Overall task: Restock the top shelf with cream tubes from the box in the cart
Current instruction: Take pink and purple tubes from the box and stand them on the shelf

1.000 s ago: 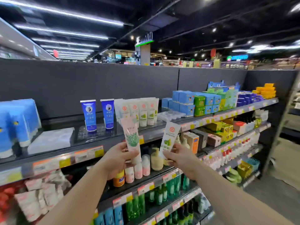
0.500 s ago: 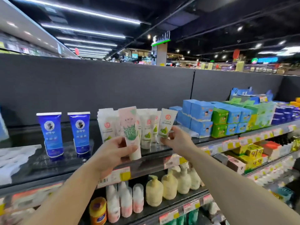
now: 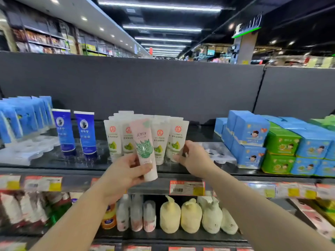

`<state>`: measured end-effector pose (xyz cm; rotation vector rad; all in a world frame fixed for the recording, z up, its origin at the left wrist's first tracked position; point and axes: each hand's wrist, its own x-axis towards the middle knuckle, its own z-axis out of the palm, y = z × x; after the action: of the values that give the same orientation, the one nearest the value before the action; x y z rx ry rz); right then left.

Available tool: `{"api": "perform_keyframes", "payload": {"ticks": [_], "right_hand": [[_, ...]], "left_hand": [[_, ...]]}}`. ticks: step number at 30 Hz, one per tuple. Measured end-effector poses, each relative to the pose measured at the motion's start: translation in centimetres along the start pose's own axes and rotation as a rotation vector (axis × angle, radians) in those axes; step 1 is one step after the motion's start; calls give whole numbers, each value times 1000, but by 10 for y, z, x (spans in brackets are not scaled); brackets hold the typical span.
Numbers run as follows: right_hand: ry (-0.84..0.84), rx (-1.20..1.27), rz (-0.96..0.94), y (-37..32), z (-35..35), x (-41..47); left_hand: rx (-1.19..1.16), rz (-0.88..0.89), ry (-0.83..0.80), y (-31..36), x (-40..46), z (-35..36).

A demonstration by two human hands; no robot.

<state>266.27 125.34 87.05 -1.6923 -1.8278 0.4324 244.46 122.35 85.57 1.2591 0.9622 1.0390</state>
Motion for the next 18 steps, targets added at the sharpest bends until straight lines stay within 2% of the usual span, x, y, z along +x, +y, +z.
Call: {"api": "perform_keyframes", "payload": {"ticks": [4, 14, 18], "right_hand": [[22, 102, -10, 2, 6, -1], [-6, 163, -27, -5, 0, -11], [-31, 68, -27, -10, -1, -11]], "left_hand": [[14, 9, 28, 3, -9, -1], [-37, -9, 13, 2, -22, -14], [-47, -22, 3, 2, -22, -17]]}}
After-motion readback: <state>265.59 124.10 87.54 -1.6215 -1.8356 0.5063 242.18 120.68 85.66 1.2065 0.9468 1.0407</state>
